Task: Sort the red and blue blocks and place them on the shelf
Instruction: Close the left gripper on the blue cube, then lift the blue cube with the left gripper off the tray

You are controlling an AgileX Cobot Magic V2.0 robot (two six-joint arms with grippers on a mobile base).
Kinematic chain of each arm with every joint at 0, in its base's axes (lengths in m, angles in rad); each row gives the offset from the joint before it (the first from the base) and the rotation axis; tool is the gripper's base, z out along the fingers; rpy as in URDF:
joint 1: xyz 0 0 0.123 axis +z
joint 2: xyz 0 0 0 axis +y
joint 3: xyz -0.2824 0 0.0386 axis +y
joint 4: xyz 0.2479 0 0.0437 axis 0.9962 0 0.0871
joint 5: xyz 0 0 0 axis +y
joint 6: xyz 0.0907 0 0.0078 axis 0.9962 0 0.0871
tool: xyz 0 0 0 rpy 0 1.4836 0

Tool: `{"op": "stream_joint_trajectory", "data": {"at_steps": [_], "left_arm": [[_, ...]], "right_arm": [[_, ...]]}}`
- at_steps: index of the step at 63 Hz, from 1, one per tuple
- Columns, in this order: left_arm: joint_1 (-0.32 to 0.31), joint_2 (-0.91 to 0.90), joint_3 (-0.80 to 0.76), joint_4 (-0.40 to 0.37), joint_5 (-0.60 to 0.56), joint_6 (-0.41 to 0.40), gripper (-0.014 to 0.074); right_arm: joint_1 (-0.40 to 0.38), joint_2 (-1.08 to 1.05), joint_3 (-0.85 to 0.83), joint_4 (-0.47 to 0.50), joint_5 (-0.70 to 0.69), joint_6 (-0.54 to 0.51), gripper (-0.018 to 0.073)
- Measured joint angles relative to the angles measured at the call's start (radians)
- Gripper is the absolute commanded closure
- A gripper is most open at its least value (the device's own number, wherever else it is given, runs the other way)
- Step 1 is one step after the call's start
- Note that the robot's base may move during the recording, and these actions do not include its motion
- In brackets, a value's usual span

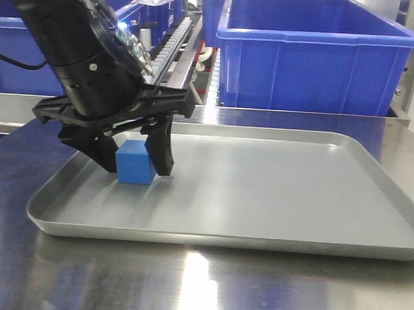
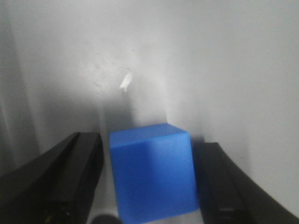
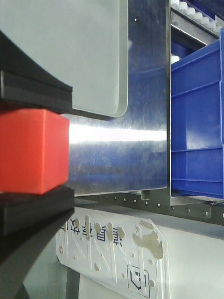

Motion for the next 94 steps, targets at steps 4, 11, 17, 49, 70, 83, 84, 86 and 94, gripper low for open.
{"op": "stream_joint_trajectory", "data": {"at_steps": [4, 11, 17, 49, 70, 83, 84, 86, 94], "left_arm": [[0.0, 0.0, 0.0, 0.0, 0.002, 0.0, 0.0103], [0.0, 0.0, 0.0, 0.0, 0.002, 0.0, 0.0104], [0.0, 0.0, 0.0, 0.0, 0.002, 0.0, 0.0119], [0.008, -0.021, -0.002, -0.002, 0.006, 0.0, 0.0473], [0.114, -0.203, -0.002, 0.021, 0.015, -0.002, 0.0473], [0.214, -0.348, -0.002, 0.057, 0.045, -0.002, 0.0473], [0.221, -0.359, 0.0, 0.059, 0.047, -0.002, 0.0473], [0.234, -0.384, 0.002, 0.066, 0.047, -0.002, 0.0473], [0.286, -0.471, 0.02, 0.091, 0.055, -0.002, 0.0473]], "right_arm": [[0.0, 0.0, 0.0, 0.0, 0.0, 0.0, 0.051], [0.0, 0.0, 0.0, 0.0, 0.0, 0.0, 0.051], [0.0, 0.0, 0.0, 0.0, 0.0, 0.0, 0.051], [0.0, 0.0, 0.0, 0.0, 0.0, 0.0, 0.051], [0.0, 0.0, 0.0, 0.0, 0.0, 0.0, 0.051], [0.0, 0.0, 0.0, 0.0, 0.0, 0.0, 0.051], [0.0, 0.0, 0.0, 0.0, 0.0, 0.0, 0.051], [0.0, 0.0, 0.0, 0.0, 0.0, 0.0, 0.051], [0.0, 0.0, 0.0, 0.0, 0.0, 0.0, 0.051]]}}
